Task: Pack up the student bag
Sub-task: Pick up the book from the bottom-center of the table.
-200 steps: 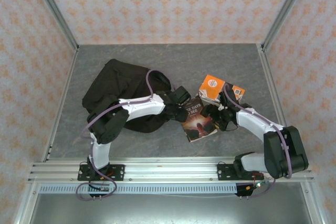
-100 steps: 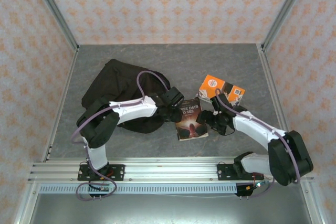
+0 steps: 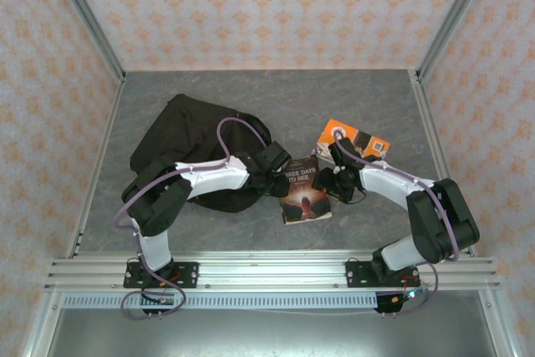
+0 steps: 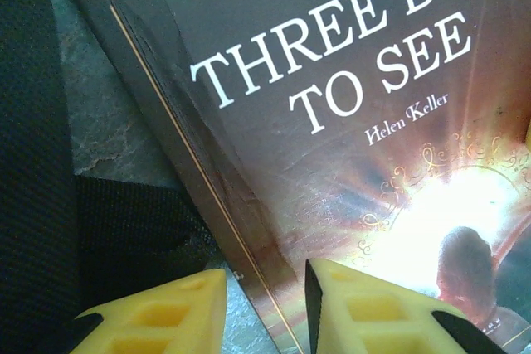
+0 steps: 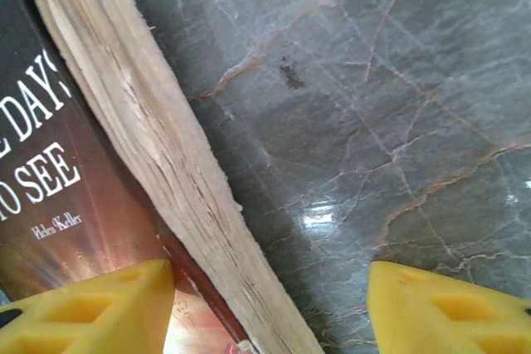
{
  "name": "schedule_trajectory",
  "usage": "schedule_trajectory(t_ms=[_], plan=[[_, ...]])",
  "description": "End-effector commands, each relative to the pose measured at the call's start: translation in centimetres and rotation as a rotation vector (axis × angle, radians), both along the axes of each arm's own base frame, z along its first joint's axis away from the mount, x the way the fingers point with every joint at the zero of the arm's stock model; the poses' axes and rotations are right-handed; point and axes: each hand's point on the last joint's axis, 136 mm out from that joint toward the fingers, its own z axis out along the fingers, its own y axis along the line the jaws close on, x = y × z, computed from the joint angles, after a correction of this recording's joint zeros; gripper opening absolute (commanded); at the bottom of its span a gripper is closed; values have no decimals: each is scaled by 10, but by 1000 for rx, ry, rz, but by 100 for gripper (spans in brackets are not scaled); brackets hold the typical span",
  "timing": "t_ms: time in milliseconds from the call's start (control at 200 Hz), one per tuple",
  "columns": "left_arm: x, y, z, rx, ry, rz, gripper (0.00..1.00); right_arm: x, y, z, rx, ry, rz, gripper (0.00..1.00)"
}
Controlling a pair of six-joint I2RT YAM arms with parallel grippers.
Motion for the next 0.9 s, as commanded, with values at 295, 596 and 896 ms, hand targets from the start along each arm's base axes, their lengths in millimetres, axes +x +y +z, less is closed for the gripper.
schedule_trajectory(t_ms=[295, 596, 896], plan=[[-8, -1, -15, -4, 36, -3, 28, 9, 31, 21, 131, -62, 96, 47], [-12, -3, -19, -16, 49, -15, 25, 10, 40, 26, 171, -58, 108, 32], [-17, -5, -22, -32, 54, -25, 17, 10, 62, 67, 333, -115, 131, 30]])
